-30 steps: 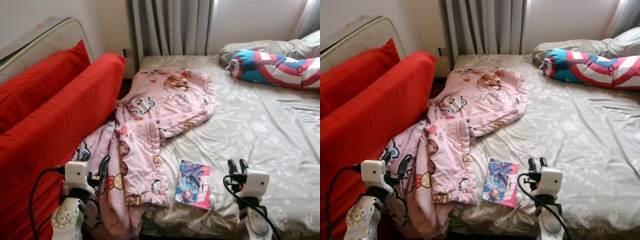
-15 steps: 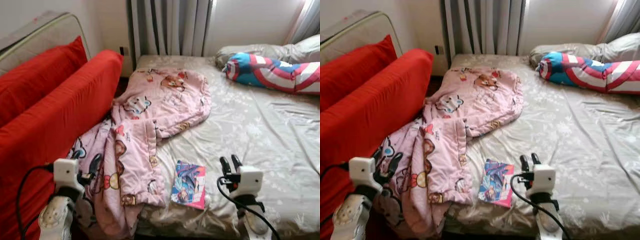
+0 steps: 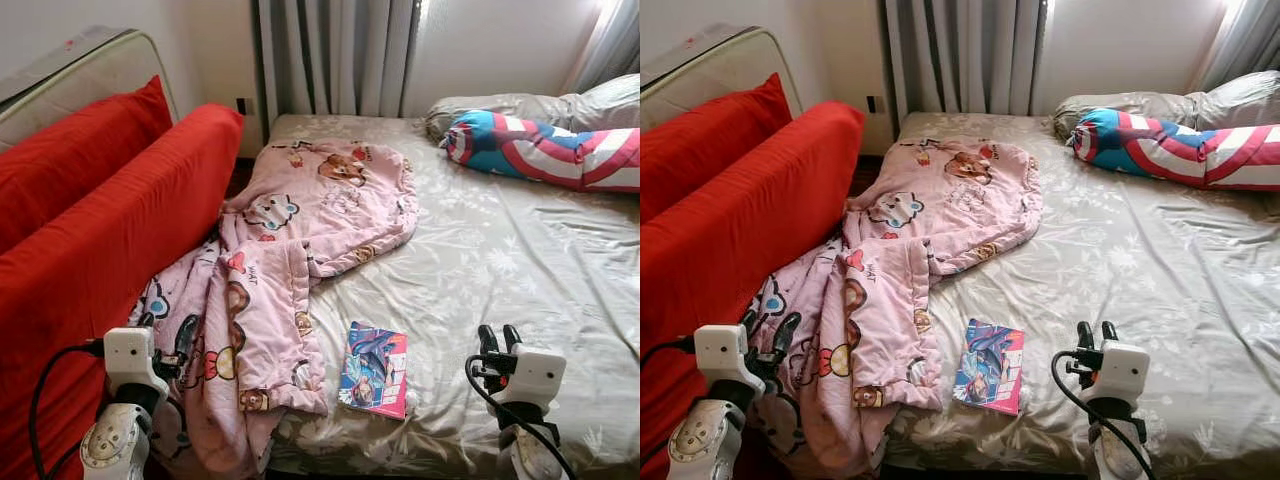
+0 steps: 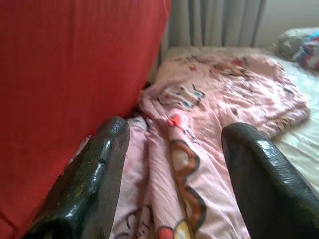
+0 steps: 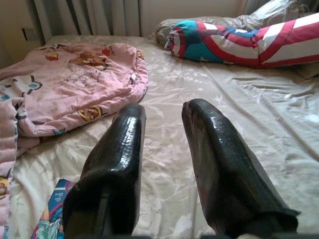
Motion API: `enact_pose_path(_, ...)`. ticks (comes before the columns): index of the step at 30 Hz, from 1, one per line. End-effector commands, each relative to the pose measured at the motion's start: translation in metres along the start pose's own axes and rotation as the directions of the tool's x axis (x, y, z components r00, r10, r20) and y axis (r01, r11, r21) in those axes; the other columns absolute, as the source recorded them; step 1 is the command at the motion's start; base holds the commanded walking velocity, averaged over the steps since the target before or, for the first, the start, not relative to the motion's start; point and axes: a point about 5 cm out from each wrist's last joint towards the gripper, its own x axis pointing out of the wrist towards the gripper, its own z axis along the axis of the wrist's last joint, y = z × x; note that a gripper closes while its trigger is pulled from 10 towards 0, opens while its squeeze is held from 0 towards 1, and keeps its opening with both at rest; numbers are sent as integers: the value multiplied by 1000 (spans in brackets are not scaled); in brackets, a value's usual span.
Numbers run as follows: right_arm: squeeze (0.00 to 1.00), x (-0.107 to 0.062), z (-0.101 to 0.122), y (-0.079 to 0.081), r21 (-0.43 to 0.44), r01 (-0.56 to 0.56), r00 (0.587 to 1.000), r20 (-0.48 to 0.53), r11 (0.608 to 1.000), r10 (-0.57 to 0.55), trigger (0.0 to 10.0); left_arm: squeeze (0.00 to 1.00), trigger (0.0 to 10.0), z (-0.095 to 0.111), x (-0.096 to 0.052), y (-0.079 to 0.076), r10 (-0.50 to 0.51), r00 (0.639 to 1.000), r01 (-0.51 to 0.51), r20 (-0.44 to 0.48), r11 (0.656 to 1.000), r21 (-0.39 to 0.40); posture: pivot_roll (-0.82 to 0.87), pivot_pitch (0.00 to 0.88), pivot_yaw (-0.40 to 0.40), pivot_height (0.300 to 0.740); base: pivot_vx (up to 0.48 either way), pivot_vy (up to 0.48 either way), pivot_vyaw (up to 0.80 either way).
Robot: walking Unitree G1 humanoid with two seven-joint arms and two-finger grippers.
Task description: Clean up the room
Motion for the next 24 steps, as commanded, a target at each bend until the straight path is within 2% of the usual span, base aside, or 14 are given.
enact_pose_path(1,0,1,-2,-4,-7,16,1000,-27,1000,-16,10000,0,10000,-1,-3,1,26,1000,-26,-16,1000,-9,-47,0,-10,730,0,0,0)
enact_pose_path(7,0,-3,0,-11,-17,28,999,-45,999,-29,10000,0,10000,1,-1,-8,12,1000,-12,-14,1000,-20,-28,0,-22,685,0,0,0)
enact_pose_path(17,0,-2,-2,-4,-40,8,998,-62,999,-10,10000,0,10000,4,-4,-6,26,1000,-27,-13,1000,-14,4,0,-20,625,0,0,0)
enact_pose_path(24,0,-5,-2,-1,-26,-9,999,-53,1000,7,10000,0,10000,3,-8,-5,19,999,-19,-31,1000,-6,2,0,-17,625,0,0,0)
